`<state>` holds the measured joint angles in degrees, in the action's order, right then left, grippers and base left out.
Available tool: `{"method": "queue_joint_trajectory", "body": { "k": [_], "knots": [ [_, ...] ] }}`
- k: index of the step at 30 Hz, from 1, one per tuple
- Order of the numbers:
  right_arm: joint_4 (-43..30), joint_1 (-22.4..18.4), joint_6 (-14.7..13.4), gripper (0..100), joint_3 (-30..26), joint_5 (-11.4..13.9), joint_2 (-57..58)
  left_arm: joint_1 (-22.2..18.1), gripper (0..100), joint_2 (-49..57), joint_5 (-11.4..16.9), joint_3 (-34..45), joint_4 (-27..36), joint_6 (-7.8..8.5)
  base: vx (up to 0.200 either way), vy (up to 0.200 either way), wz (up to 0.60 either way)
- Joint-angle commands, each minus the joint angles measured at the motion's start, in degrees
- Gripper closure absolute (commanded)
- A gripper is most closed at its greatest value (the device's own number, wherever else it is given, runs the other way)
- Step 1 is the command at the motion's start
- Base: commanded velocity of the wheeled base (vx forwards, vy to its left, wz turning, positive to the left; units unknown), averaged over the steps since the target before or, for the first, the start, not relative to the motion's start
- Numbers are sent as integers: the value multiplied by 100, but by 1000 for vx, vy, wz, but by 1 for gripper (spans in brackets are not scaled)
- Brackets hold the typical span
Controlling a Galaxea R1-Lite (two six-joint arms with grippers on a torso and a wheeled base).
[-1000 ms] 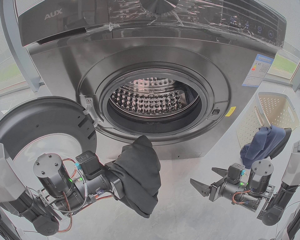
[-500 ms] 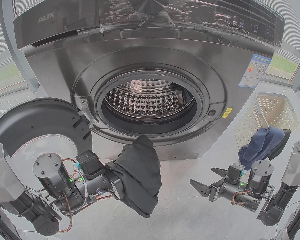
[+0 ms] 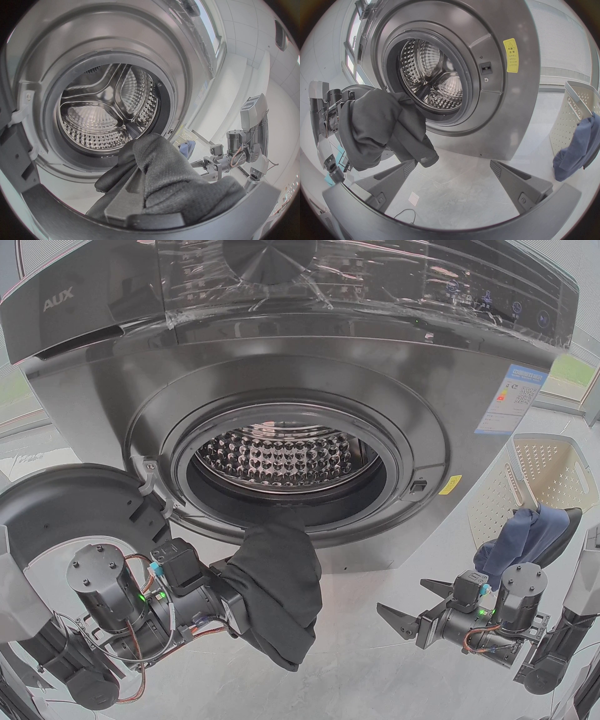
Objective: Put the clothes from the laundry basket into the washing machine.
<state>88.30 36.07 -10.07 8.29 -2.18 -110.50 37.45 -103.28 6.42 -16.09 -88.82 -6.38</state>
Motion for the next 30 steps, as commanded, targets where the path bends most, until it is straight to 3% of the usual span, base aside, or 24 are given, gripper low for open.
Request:
{"method": "queue_joint_trajectory", "body": {
  "k": [1,13,14,18,25,30],
  "knots": [
    [3,119,5,0,-56,-2,63,-1,100,-8,-1,-8,-4,-4,200,0,0],
    [3,902,23,0,-504,7,230,78,100,-210,-18,-280,5,110,33,0,0],
    [3,963,23,0,-530,7,283,34,100,-351,-27,-474,5,198,0,0,0],
    [3,972,23,0,-600,7,336,70,100,-316,-45,-412,14,181,0,0,0],
    [3,981,23,0,-609,-2,362,78,100,-623,-335,-720,5,207,0,0,0],
    [3,981,23,0,-618,-2,353,122,100,-1036,-273,-1045,5,224,0,0,0]
  ]
}}
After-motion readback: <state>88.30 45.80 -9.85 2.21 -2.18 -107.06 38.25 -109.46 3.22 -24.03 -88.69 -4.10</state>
